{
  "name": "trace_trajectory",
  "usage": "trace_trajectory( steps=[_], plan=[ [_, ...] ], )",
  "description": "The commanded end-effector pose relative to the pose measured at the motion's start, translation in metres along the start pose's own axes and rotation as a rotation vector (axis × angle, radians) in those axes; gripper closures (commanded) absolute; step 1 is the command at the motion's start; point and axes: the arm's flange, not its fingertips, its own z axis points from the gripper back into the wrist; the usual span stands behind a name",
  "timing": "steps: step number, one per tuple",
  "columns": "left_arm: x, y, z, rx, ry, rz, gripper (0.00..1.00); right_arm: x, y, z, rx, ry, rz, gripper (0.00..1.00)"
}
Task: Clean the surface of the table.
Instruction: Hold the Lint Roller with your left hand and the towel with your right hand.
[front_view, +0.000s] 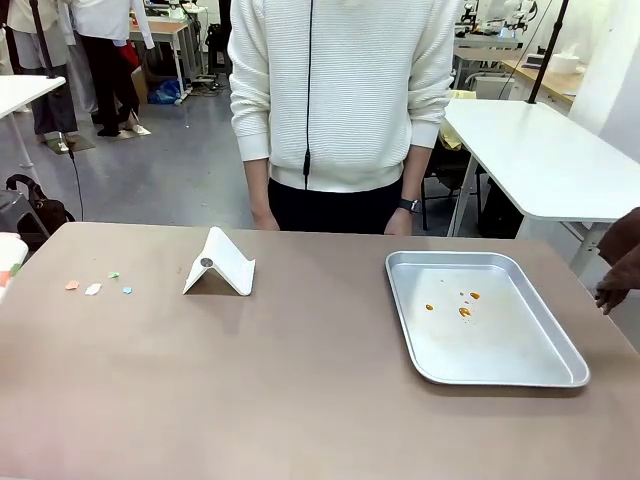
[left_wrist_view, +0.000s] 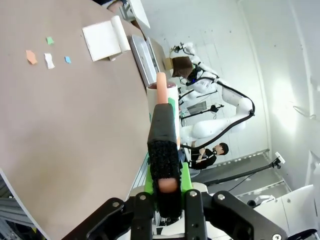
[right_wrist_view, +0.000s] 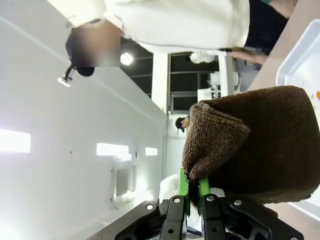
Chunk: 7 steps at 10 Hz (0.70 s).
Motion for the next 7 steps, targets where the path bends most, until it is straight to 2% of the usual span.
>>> trace_trajectory(
  steps=[1,7],
  plan=[
    [-0.0046,-0.0006,-0.0029,0.004,0.018,-0.003,0.95,-0.0039,0.0081,-0.0054,-0.015,0.038,0.014,1.00],
    [-0.0046,-0.0006,-0.0029,0.004,0.018,-0.003,0.95,-0.0039,0.0081,-0.0054,-0.015,0.038,0.014,1.00]
  ],
)
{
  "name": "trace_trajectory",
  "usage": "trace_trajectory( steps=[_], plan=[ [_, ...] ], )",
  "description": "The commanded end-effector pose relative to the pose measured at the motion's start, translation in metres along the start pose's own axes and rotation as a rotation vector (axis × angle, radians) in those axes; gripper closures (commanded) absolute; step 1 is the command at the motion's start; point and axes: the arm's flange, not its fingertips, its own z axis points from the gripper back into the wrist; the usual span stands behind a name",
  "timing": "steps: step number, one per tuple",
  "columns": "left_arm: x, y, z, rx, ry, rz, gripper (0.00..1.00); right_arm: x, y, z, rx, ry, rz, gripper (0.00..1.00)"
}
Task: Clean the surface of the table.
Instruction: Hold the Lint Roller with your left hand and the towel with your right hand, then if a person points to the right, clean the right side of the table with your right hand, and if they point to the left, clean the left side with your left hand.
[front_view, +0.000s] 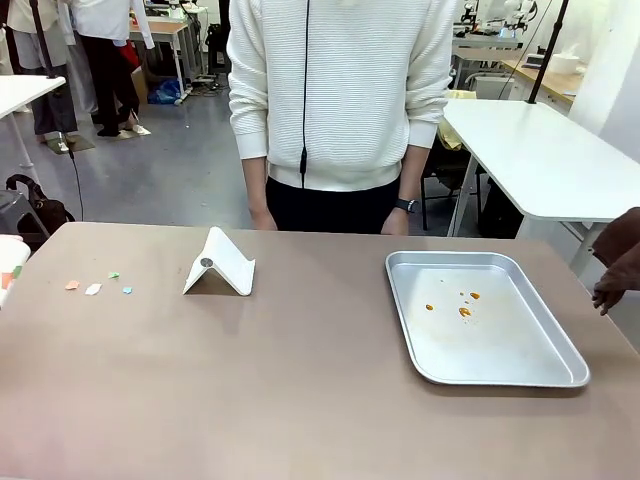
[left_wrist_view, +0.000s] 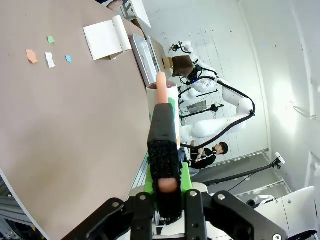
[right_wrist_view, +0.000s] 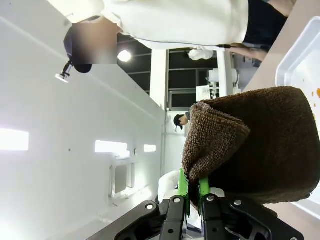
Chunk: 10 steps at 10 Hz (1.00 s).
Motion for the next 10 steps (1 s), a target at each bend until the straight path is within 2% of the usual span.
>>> trace_trajectory(
  steps=[1,10],
  plan=[
    [-0.0044,-0.0027,-0.0014,-0.001,0.005,-0.011,0.95,-0.0027,0.0057,-0.0005,-0.005,0.014,0.010,1.00],
    [-0.0044,-0.0027,-0.0014,-0.001,0.005,-0.011,0.95,-0.0027,0.0057,-0.0005,-0.005,0.014,0.010,1.00]
  ],
)
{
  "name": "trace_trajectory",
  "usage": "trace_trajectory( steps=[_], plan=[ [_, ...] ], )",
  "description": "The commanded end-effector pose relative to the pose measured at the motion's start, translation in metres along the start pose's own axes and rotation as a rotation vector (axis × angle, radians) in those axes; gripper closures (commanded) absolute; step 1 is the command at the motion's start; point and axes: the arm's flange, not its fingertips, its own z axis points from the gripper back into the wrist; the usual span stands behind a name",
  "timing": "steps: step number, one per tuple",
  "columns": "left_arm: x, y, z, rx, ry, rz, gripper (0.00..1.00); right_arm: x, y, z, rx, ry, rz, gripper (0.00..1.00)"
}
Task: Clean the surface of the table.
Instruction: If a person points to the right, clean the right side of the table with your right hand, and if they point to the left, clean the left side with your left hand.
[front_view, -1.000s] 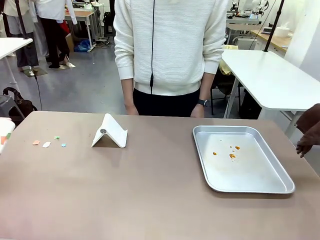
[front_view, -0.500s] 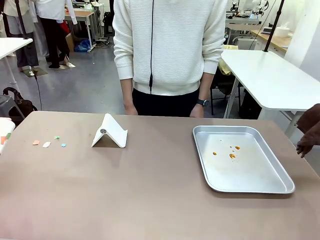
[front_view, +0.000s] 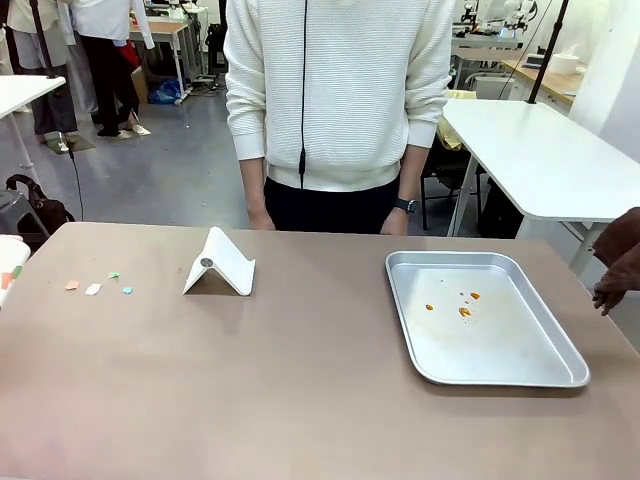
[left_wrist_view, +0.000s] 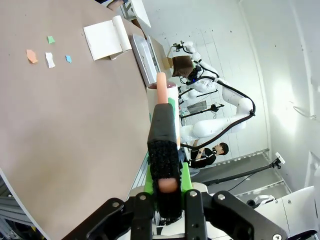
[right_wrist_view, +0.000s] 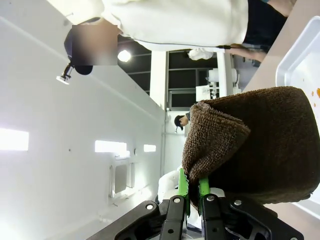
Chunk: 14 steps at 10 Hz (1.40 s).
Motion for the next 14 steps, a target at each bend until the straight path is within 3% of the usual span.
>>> trace_trajectory(
  steps=[1,14],
  plan=[
    [-0.0044,-0.0027,-0.0014,-0.001,0.005,-0.011,0.95,-0.0026,0.0058,-0.0005,-0.005,0.013,0.010,1.00],
    [-0.0044,-0.0027,-0.0014,-0.001,0.005,-0.011,0.95,-0.0026,0.0058,-0.0005,-0.005,0.013,0.010,1.00]
  ],
)
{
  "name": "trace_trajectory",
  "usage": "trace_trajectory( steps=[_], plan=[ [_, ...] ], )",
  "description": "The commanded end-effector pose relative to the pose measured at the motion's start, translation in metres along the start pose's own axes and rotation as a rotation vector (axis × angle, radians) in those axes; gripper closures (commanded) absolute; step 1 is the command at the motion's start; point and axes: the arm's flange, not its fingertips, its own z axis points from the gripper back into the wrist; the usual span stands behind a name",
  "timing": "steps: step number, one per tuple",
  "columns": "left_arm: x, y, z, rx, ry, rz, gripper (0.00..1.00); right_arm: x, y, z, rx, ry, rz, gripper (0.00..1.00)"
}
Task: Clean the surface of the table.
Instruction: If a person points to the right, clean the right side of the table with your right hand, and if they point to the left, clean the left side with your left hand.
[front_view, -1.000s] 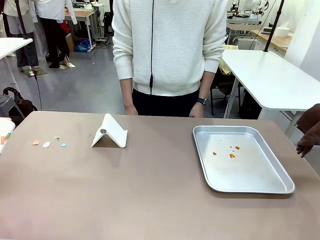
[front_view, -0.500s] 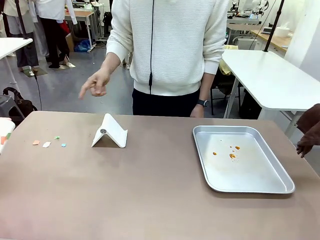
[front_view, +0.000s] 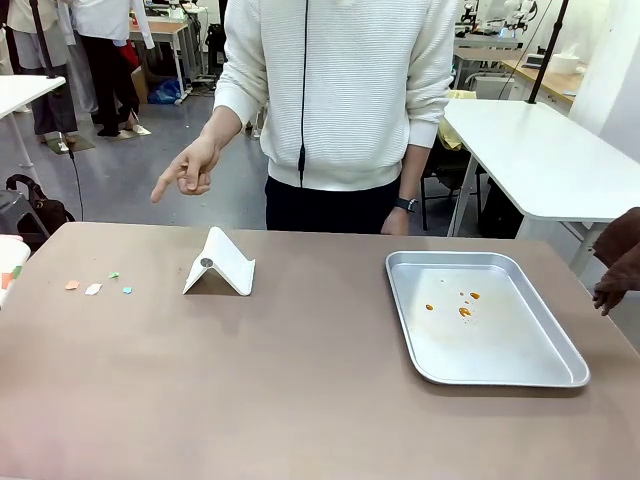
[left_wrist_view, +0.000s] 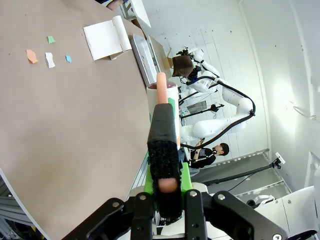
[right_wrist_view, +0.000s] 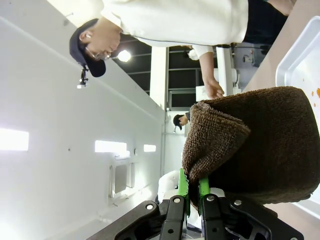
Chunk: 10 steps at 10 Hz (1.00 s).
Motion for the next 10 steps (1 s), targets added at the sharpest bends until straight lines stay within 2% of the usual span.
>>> trace_trajectory(
  steps=[1,4,5,7,8,9,10],
  plan=[
    [-0.004,-0.003,-0.001,-0.001,0.005,-0.011,0.95,-0.003,0.006,-0.001,-0.005,0.013,0.010,1.00],
    [-0.004,-0.003,-0.001,-0.001,0.005,-0.011,0.95,-0.003,0.006,-0.001,-0.005,0.013,0.010,1.00],
    [0.000,0.000,0.000,0.000,0.000,0.000,0.78,-0.003,0.006,-0.001,-0.005,0.013,0.010,1.00],
    [0.000,-0.015,-0.012,0.150,-0.099,0.012,0.78,-0.003,0.006,-0.001,-0.005,0.013,0.010,1.00],
    [0.003,-0.020,-0.022,0.220,-0.134,0.066,0.78,-0.003,0.006,-0.001,-0.005,0.013,0.010,1.00],
    [0.007,-0.024,-0.029,0.291,-0.219,0.145,0.78,-0.003,0.006,-0.001,-0.005,0.013,0.010,1.00],
    [0.012,-0.027,-0.036,0.303,-0.252,0.201,0.78,-0.003,0.006,-0.001,-0.005,0.013,0.010,1.00]
  ],
)
